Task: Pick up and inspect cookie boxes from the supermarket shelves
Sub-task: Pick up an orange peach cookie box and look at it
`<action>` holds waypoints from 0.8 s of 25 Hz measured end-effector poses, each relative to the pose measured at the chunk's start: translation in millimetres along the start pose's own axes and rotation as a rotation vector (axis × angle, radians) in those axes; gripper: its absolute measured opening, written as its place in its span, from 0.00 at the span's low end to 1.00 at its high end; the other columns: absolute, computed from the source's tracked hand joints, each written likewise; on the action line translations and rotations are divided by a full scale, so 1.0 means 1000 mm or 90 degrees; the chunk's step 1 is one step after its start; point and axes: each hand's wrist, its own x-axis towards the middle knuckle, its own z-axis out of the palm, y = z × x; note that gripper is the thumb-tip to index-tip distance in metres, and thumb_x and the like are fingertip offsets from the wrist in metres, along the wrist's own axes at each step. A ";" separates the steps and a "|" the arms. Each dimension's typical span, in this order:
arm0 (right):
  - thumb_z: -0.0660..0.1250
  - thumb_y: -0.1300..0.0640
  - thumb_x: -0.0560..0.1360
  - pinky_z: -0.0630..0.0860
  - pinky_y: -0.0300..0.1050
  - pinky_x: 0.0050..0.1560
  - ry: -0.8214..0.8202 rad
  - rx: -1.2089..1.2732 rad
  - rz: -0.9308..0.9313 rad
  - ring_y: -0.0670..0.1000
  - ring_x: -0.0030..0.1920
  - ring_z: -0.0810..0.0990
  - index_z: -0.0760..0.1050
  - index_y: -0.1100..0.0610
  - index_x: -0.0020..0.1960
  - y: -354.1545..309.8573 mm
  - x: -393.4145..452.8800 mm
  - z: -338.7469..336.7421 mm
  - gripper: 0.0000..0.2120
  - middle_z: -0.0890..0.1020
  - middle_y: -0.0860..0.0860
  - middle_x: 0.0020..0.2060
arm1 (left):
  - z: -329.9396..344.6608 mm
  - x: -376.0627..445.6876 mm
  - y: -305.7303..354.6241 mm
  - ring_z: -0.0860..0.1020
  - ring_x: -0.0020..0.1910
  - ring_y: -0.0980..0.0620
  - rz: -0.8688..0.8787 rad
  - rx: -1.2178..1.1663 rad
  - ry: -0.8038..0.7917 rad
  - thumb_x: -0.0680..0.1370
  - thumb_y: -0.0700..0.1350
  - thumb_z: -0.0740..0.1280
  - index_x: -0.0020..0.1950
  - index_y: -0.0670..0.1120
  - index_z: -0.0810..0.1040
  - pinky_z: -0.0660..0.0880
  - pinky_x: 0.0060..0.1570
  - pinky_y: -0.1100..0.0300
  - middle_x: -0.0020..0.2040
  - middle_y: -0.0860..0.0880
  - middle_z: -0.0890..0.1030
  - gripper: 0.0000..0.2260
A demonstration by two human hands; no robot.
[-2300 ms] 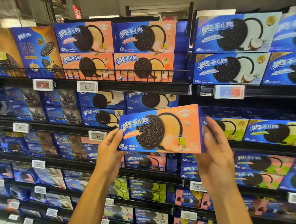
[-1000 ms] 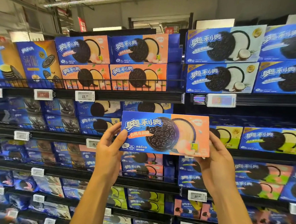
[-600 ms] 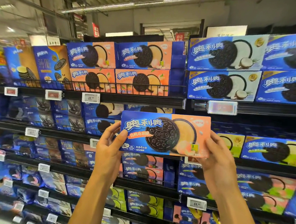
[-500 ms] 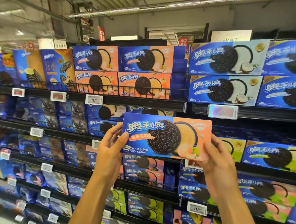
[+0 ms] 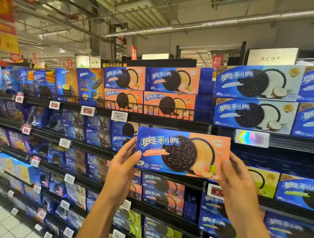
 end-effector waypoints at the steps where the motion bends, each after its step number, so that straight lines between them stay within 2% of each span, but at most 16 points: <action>1: 0.67 0.51 0.72 0.82 0.37 0.51 -0.007 -0.004 0.000 0.49 0.56 0.84 0.79 0.49 0.60 0.001 0.000 0.002 0.17 0.85 0.50 0.56 | -0.001 0.000 0.001 0.82 0.58 0.51 0.003 0.000 0.001 0.74 0.43 0.70 0.61 0.53 0.80 0.80 0.46 0.59 0.62 0.50 0.82 0.16; 4: 0.67 0.50 0.72 0.81 0.38 0.53 -0.017 -0.043 -0.012 0.48 0.58 0.84 0.79 0.46 0.60 0.002 0.002 0.007 0.17 0.86 0.47 0.56 | -0.009 0.003 0.004 0.82 0.57 0.51 0.008 0.013 -0.002 0.74 0.42 0.67 0.61 0.53 0.80 0.80 0.45 0.60 0.61 0.51 0.82 0.16; 6: 0.67 0.48 0.72 0.79 0.42 0.58 -0.016 -0.098 -0.033 0.47 0.60 0.82 0.79 0.43 0.60 0.003 0.003 0.012 0.17 0.85 0.47 0.58 | -0.013 0.008 0.006 0.82 0.58 0.53 0.003 0.051 0.001 0.74 0.44 0.67 0.62 0.54 0.79 0.80 0.47 0.61 0.61 0.53 0.82 0.17; 9: 0.67 0.46 0.74 0.74 0.38 0.57 -0.012 -0.160 -0.083 0.39 0.57 0.81 0.78 0.37 0.58 0.001 0.009 0.024 0.14 0.82 0.44 0.59 | -0.016 0.021 0.006 0.81 0.57 0.57 -0.004 0.116 0.010 0.78 0.44 0.65 0.63 0.57 0.76 0.78 0.48 0.65 0.60 0.55 0.82 0.15; 11: 0.68 0.49 0.75 0.76 0.34 0.53 -0.006 -0.171 -0.115 0.37 0.53 0.81 0.77 0.37 0.58 0.001 0.019 0.035 0.13 0.82 0.42 0.57 | -0.020 0.034 0.006 0.80 0.58 0.55 -0.012 0.134 0.030 0.81 0.43 0.63 0.65 0.58 0.75 0.77 0.53 0.60 0.62 0.54 0.82 0.15; 13: 0.69 0.51 0.77 0.77 0.33 0.52 0.007 -0.175 -0.134 0.38 0.53 0.82 0.78 0.41 0.60 0.003 0.032 0.048 0.13 0.83 0.42 0.56 | -0.024 0.052 0.009 0.80 0.60 0.51 -0.013 0.139 0.048 0.82 0.43 0.62 0.69 0.55 0.73 0.75 0.60 0.51 0.62 0.51 0.81 0.16; 14: 0.69 0.52 0.76 0.78 0.33 0.52 0.013 -0.168 -0.142 0.39 0.53 0.82 0.79 0.43 0.60 0.003 0.039 0.055 0.13 0.84 0.42 0.55 | -0.026 0.062 0.012 0.80 0.59 0.50 -0.004 0.135 0.054 0.82 0.42 0.62 0.69 0.55 0.73 0.75 0.60 0.50 0.61 0.50 0.80 0.16; 17: 0.70 0.48 0.71 0.78 0.32 0.48 0.029 -0.152 -0.175 0.39 0.50 0.83 0.80 0.42 0.54 0.000 0.064 0.078 0.12 0.86 0.38 0.48 | -0.026 0.100 0.023 0.81 0.55 0.53 0.066 0.114 0.052 0.81 0.41 0.64 0.63 0.56 0.76 0.78 0.51 0.55 0.57 0.55 0.82 0.14; 20: 0.72 0.46 0.70 0.79 0.36 0.50 0.072 -0.147 -0.207 0.42 0.51 0.84 0.82 0.44 0.49 -0.006 0.098 0.100 0.09 0.86 0.42 0.48 | -0.023 0.147 0.034 0.82 0.50 0.56 0.123 0.095 0.069 0.80 0.40 0.66 0.58 0.53 0.77 0.79 0.45 0.61 0.48 0.59 0.85 0.11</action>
